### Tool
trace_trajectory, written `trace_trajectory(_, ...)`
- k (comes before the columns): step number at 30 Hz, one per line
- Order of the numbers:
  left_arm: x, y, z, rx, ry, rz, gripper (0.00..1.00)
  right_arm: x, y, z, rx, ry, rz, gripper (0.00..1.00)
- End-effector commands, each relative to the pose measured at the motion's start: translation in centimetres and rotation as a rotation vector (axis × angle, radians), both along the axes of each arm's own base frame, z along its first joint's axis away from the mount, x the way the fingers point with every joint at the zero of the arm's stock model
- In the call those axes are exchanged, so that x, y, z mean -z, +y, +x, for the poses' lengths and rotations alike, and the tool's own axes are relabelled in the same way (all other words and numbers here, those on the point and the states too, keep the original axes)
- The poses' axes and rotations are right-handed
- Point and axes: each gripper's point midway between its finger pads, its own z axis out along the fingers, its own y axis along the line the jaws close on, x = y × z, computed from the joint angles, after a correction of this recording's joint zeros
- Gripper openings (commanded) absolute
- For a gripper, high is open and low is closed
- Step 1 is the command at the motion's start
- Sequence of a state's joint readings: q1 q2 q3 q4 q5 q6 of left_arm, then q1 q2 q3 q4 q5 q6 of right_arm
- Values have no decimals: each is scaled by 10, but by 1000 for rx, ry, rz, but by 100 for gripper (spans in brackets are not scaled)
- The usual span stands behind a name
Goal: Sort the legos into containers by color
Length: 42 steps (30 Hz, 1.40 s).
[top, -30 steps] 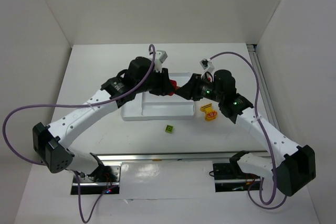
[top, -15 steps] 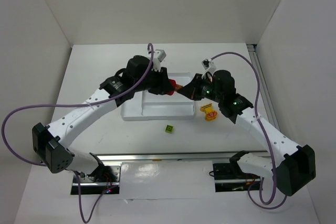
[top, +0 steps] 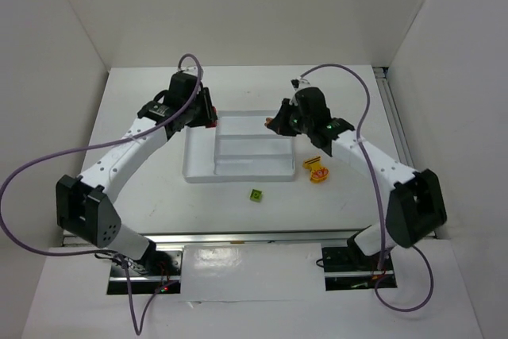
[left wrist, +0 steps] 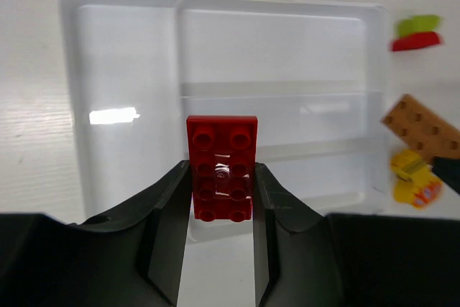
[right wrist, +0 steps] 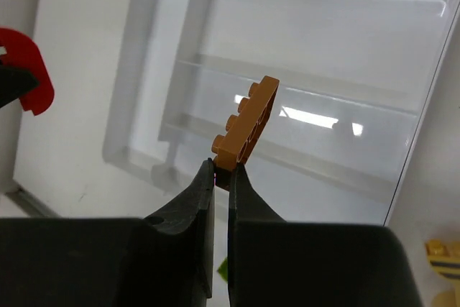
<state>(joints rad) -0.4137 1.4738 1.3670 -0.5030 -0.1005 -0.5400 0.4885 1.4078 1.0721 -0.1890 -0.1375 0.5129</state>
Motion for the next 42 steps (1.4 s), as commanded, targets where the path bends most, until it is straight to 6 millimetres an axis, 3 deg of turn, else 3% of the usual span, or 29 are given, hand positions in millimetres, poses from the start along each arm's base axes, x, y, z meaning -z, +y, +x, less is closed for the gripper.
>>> trace_trajectory(1,41,41,13,-159,87,93,0,-1,3,35,36,-39,-69,0)
trace_trajectory(2,48,50,17,-183,104,99,0,9,8,45,30,-35,-82,0)
trace_trajectory(4,67,48,22,-161,158,67,0,7,9,64,52,-50,-94,0)
trace_trajectory(5,75,52,22,-170,177,73,0,26,8,76,57,-21,-120,0)
trace_trajectory(7,93,53,21,-167,214,74,0,26,11,92,55,-14,-111,0)
trace_trajectory(8,92,50,22,-157,208,61,0,31,9,99,58,-3,-109,0)
trace_trajectory(9,105,54,19,-160,238,59,0,46,11,104,57,23,-122,0)
trace_trajectory(12,116,53,18,-154,246,55,0,59,8,118,69,32,-120,0)
trace_trajectory(16,129,58,16,-170,271,82,0,77,15,122,59,70,-106,0)
trace_trajectory(18,135,56,15,-164,283,79,17,77,14,125,53,73,-96,0)
trace_trajectory(19,139,56,15,-170,295,77,31,83,16,125,44,80,-93,0)
trace_trajectory(20,139,55,14,-164,297,70,51,88,17,125,50,95,-90,1)
trace_trajectory(21,139,55,14,-164,297,70,81,82,18,128,50,83,-84,8)
trace_trajectory(23,137,50,14,-154,297,72,100,84,17,126,50,94,-89,25)
trace_trajectory(24,130,50,16,-146,278,73,100,86,16,124,49,105,-94,55)
trace_trajectory(25,125,48,15,-143,271,79,100,83,15,122,43,101,-102,70)
trace_trajectory(27,106,43,15,-132,232,65,100,72,13,121,51,85,-101,80)
trace_trajectory(31,60,27,14,-92,128,54,100,47,-12,117,149,16,-149,82)
trace_trajectory(32,47,18,12,-64,106,54,100,31,-21,113,183,-9,-159,80)
trace_trajectory(33,40,15,9,-53,98,51,100,29,-29,109,209,-12,-176,77)
trace_trajectory(34,22,5,6,-18,61,49,100,9,-40,105,252,-50,-183,75)
trace_trajectory(35,15,-1,2,10,45,56,99,19,-51,92,267,-28,-222,67)
trace_trajectory(37,4,-17,-9,81,25,50,96,20,-73,77,332,-29,-271,62)
trace_trajectory(38,1,-32,-18,135,16,47,96,8,-83,63,371,-32,-257,62)
trace_trajectory(39,-4,-45,-24,186,9,33,96,29,-100,46,405,18,-295,62)
trace_trajectory(41,-3,-73,-46,279,24,26,92,31,-115,21,450,45,-301,62)
trace_trajectory(42,1,-83,-52,316,28,39,90,56,-124,-1,452,115,-333,63)
